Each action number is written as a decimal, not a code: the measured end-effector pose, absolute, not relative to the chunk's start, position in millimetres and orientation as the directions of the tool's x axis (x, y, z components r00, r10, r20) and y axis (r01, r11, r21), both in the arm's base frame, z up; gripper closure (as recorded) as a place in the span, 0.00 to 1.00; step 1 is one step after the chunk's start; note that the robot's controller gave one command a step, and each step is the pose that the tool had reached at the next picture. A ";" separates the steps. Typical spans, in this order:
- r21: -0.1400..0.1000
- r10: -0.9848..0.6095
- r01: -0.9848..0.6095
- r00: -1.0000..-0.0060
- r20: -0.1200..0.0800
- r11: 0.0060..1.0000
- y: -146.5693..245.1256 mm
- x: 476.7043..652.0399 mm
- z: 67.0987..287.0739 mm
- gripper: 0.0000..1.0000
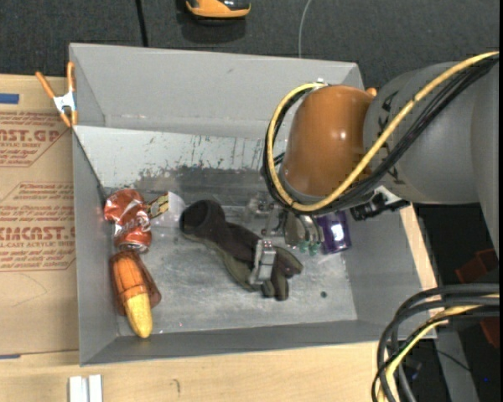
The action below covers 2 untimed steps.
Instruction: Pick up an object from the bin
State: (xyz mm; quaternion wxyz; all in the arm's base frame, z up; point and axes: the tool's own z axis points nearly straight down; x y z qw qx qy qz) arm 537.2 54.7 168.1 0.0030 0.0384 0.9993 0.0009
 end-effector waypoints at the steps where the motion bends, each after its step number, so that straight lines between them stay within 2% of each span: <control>1: 0.000 0.023 0.023 -1.000 0.000 1.000 46.8 544.0 138.0 0.00; 2: 0.001 0.140 0.140 -0.990 0.000 0.990 44.9 538.2 130.1 0.00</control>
Offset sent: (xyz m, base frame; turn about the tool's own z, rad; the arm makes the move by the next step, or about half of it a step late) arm -0.0056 -0.0106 -0.0382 0.1375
